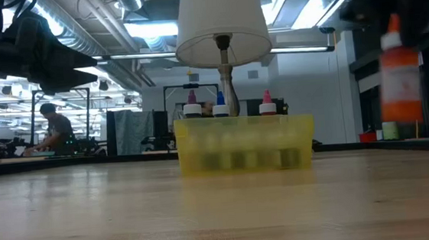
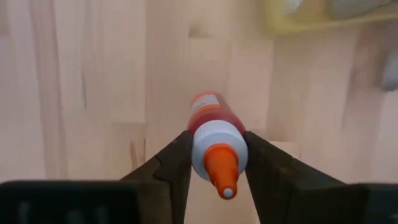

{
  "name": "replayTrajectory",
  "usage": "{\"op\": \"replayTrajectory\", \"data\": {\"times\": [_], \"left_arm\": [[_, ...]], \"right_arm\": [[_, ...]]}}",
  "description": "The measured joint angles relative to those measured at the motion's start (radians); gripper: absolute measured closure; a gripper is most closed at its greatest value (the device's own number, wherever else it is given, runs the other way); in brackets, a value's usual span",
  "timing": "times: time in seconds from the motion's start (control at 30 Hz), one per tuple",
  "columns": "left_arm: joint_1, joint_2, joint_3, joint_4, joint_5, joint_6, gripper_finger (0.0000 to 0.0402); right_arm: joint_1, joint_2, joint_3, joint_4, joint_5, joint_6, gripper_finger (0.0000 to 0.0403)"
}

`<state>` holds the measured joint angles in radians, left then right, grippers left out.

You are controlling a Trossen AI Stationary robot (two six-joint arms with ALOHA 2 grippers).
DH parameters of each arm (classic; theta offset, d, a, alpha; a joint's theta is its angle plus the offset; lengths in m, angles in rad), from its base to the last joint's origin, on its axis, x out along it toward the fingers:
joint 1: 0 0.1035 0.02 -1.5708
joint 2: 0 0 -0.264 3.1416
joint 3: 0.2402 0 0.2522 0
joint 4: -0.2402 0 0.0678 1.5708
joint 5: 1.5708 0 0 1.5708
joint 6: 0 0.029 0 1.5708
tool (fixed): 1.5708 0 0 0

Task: Pick & Place food coloring
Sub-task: Put the large orange food coloring bottle into the yellow bin

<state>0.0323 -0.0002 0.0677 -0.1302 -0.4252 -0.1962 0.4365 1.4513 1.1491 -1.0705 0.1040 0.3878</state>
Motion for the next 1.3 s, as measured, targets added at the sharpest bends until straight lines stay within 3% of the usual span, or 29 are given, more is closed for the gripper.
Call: {"op": "replayTrajectory", "data": {"times": [0.53,0.87,1.3], "left_arm": [[0.0,0.0,0.0,0.0,0.0,0.0,0.0089],[0.0,0.0,0.0,0.0,0.0,0.0,0.0089],[0.0,0.0,0.0,0.0,0.0,0.0,0.0091]], "right_arm": [[-0.216,0.146,0.386,-0.126,0.0,-0.225,0.0274],[-0.312,0.267,0.396,-0.089,0.001,-0.297,0.0269],[-0.354,0.338,0.363,-0.005,0.001,-0.318,0.0272]]}}
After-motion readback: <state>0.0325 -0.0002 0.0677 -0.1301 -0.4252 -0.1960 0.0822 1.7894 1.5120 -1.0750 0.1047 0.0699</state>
